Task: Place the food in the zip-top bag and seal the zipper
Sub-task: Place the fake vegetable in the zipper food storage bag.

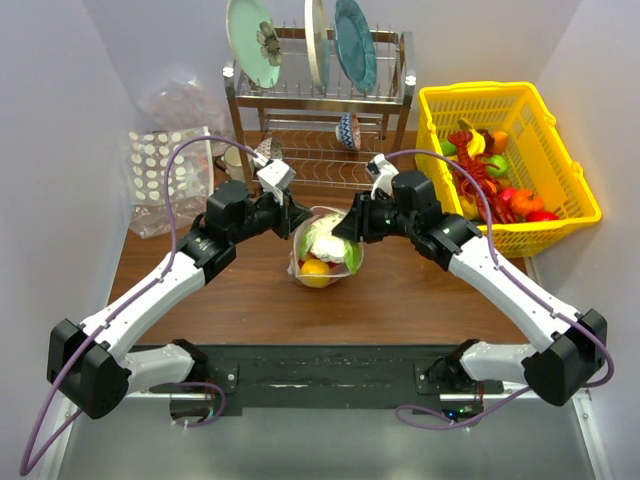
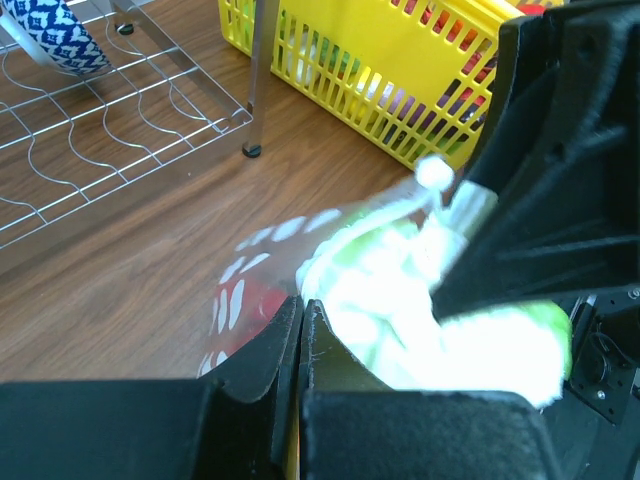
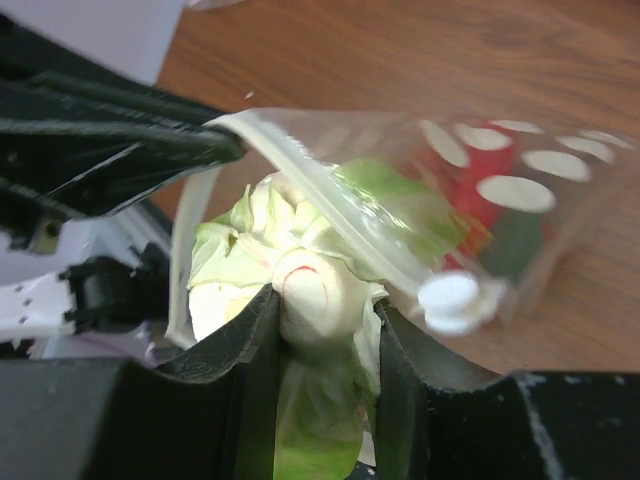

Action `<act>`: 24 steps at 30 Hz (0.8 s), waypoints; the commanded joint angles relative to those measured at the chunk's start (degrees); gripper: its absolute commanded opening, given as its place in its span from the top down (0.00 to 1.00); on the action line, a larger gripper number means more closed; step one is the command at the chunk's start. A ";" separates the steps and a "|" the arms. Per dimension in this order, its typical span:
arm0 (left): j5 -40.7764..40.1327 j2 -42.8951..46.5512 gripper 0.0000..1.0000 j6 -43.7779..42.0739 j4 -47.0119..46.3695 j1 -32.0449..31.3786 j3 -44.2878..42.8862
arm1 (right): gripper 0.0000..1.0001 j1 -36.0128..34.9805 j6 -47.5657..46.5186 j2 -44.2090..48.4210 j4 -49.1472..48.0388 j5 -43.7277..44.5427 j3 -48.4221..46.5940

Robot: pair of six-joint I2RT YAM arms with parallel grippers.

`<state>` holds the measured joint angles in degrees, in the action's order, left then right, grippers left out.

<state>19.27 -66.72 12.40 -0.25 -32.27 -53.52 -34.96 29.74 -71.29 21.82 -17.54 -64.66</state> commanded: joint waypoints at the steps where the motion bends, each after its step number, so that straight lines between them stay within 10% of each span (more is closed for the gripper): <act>1: 0.42 0.71 1.00 -0.36 -2.03 0.28 -0.45 | 0.88 -0.02 0.15 1.41 0.50 13.75 -2.40; 10: 0.60 0.63 1.00 -0.27 -2.12 0.28 -0.45 | 0.87 -1.51 5.06 -2.98 -7.40 10.16 -0.65; 17: 0.60 0.62 1.00 -0.27 -2.03 0.28 -0.45 | 0.25 -3.27 7.18 -5.79 -10.93 9.99 -2.31; 24: 0.33 1.06 1.00 -0.45 -1.86 0.37 -0.45 | 0.14 -3.19 4.02 -1.67 -6.71 12.53 -5.38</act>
<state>19.29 -66.74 12.43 0.38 -32.27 -53.52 -37.93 35.14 -77.30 15.92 -6.90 -65.52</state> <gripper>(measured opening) 0.021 0.848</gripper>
